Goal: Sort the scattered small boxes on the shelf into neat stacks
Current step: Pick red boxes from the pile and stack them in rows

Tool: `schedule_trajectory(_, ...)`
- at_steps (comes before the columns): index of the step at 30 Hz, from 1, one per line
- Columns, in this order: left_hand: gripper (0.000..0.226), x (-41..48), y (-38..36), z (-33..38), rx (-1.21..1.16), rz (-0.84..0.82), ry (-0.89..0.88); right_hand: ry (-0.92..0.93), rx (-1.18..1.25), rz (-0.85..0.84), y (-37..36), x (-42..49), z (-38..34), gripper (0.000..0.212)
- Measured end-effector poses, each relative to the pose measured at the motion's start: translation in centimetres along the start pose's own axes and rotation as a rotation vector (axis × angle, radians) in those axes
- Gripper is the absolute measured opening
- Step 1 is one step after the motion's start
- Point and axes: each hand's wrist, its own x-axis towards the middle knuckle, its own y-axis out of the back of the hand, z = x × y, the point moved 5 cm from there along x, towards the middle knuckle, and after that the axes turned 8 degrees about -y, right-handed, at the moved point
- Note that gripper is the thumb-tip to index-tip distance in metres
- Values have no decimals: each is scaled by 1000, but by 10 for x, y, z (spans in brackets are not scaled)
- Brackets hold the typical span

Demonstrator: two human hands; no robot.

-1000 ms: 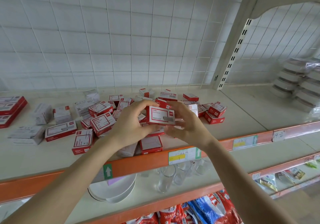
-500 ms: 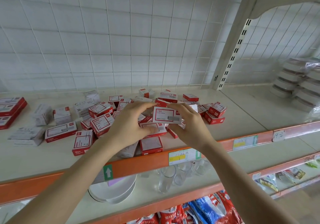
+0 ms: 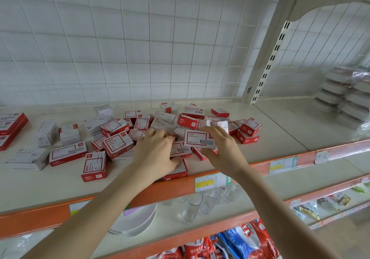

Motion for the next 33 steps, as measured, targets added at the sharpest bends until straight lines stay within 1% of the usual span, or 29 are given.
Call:
schedule_trajectory(4, 55, -2, -1, 0, -5, 37, -2, 25, -28, 35, 0, 0, -6, 53)
schedule_trajectory(9, 57, -10, 13, -13, -80, 181, 48, 13, 15, 86, 0, 7, -18, 52)
schedule_trajectory(13, 53, -22, 32, -34, -102, 323, 112, -4, 101, 52, -9, 17, -36, 52)
schedule_trajectory(15, 52, -28, 36, -46, -100, 364, 148, 6, 128, 19, -17, 20, -48, 52)
schedule_trajectory(17, 51, -35, 37, -58, -90, 375, 175, 43, 135, 7, -25, 23, -62, 50)
schedule_trajectory(20, 49, -46, 38, -75, -62, 389, 169, 110, 124, 3, -38, 27, -84, 48)
schedule_trajectory(25, 49, -68, 43, -109, -33, 393, 189, 205, -30, -42, -61, 38, -125, 44)
schedule_trajectory(29, 47, -91, 52, -145, -30, 378, 238, 275, -89, -80, -80, 46, -168, 39)
schedule_trajectory(33, 48, -119, 62, -191, -22, 361, 295, 318, -85, -161, -105, 54, -214, 45)
